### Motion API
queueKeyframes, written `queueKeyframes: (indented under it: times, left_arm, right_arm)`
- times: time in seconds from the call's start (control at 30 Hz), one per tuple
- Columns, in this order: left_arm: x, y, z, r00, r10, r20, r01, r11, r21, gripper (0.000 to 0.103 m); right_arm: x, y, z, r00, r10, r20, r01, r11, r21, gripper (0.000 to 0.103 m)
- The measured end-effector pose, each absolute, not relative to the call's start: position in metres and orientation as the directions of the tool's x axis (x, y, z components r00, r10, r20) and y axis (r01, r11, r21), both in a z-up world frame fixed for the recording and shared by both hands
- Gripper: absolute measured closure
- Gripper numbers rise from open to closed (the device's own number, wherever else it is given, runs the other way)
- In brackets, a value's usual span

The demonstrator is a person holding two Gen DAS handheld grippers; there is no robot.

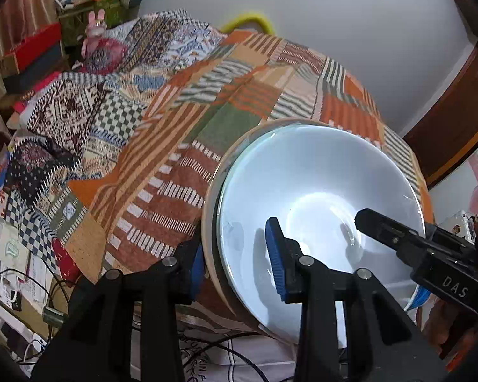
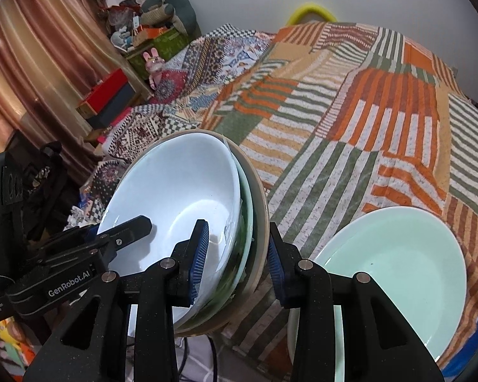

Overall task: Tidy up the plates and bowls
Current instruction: 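Grasp the rim of the stacked bowls with both grippers and lift them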

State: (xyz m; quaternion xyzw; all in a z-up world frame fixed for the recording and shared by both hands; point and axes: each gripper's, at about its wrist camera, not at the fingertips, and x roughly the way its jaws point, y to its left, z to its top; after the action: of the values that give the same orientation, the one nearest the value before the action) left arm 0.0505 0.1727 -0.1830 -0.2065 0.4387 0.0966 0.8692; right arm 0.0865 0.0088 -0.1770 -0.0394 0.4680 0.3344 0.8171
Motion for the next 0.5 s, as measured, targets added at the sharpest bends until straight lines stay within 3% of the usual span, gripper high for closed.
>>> queueKeyframes:
  times: [0.5]
  left_arm:
    - [0.043,0.133,-0.135,0.67,-0.016,-0.742,-0.275,0.923,-0.268,0.068]
  right_arm:
    - [0.073,-0.03,-0.141,0.424,0.551,-0.719,-0.559,0.784,0.271,0.07]
